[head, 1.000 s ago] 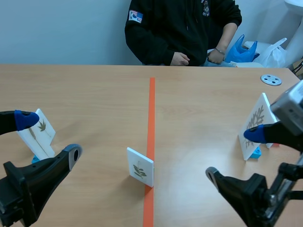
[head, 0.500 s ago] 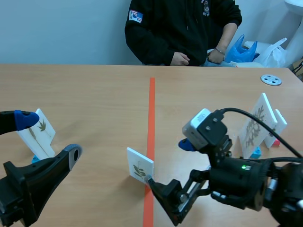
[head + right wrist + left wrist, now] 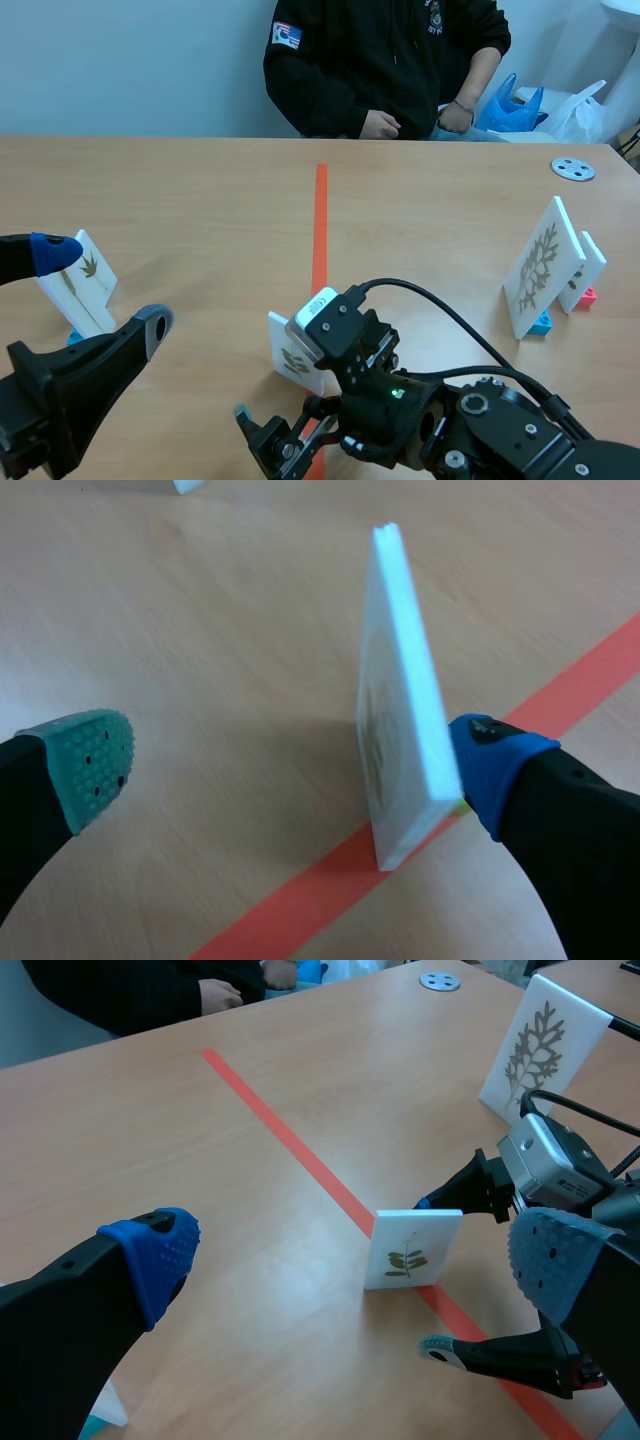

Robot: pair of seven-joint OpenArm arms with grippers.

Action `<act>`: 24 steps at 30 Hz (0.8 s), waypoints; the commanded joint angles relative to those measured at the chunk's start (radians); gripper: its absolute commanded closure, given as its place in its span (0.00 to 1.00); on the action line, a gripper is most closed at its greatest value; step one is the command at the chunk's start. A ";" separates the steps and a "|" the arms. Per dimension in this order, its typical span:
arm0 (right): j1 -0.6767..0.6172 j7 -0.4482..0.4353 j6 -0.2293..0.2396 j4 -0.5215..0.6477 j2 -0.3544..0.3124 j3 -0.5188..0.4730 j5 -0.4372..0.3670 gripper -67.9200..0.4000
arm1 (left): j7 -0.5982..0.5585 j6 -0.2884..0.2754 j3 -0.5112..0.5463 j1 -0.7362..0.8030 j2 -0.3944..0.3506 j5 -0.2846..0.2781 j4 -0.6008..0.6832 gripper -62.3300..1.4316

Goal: Sort the leaf by its shape. The table is split by an orange tape line. A compound leaf with several leaflets goes to the left side, a simple leaf with one blade goes to the right side. Return to the home posture when a red brick is placed on the table.

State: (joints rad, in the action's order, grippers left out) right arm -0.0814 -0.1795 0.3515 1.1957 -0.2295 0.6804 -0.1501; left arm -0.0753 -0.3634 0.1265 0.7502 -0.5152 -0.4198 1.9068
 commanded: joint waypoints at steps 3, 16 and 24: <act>0.015 -0.019 -0.032 0.029 -0.008 0.011 -0.009 0.36 | -0.010 0.002 -0.003 -0.005 0.005 -0.006 0.016 0.00; 0.015 -0.023 -0.075 0.034 -0.010 0.011 -0.006 0.97 | -0.010 0.002 -0.003 -0.005 0.005 -0.006 0.016 0.00; -0.051 0.027 -0.075 0.205 -0.034 -0.080 -0.006 0.97 | -0.010 0.002 -0.003 -0.005 0.005 -0.006 0.016 0.00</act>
State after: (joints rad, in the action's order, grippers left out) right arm -0.1268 -0.1471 0.2764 1.3518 -0.2546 0.6178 -0.1490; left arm -0.0753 -0.3630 0.1265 0.7502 -0.5152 -0.4198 1.9068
